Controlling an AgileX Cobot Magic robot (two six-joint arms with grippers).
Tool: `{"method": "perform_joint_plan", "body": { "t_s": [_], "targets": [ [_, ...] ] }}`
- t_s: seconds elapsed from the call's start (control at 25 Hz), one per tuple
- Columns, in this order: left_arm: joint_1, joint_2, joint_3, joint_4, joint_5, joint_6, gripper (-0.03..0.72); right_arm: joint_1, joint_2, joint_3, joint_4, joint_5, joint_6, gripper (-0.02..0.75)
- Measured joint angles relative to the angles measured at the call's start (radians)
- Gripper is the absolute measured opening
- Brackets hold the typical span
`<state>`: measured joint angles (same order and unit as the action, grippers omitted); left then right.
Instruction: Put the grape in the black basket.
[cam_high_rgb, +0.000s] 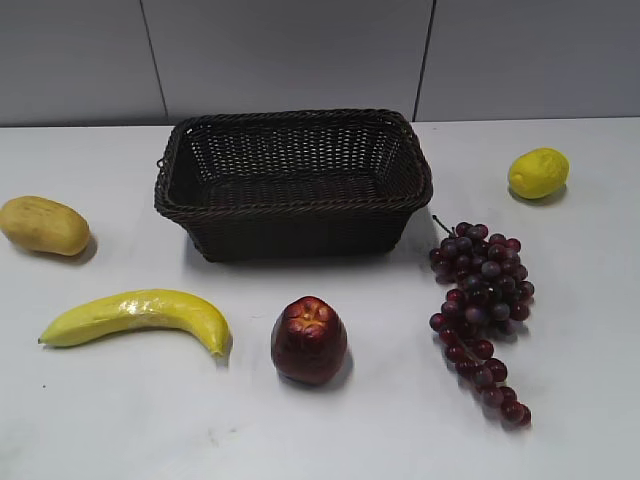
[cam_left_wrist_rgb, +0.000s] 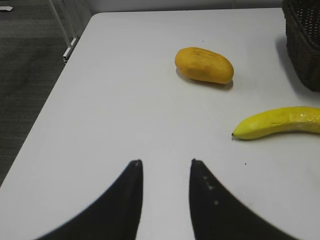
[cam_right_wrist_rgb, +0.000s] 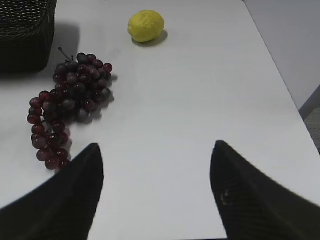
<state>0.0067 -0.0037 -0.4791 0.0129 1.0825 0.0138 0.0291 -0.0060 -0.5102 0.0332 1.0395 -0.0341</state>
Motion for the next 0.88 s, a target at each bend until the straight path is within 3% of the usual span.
{"method": "perform_joint_plan", "body": {
  "t_s": [0.88],
  "targets": [
    [0.000, 0.000, 0.000, 0.000, 0.000, 0.000, 0.236, 0.000, 0.000, 0.000, 0.000, 0.000, 0.000, 0.510]
  ]
}}
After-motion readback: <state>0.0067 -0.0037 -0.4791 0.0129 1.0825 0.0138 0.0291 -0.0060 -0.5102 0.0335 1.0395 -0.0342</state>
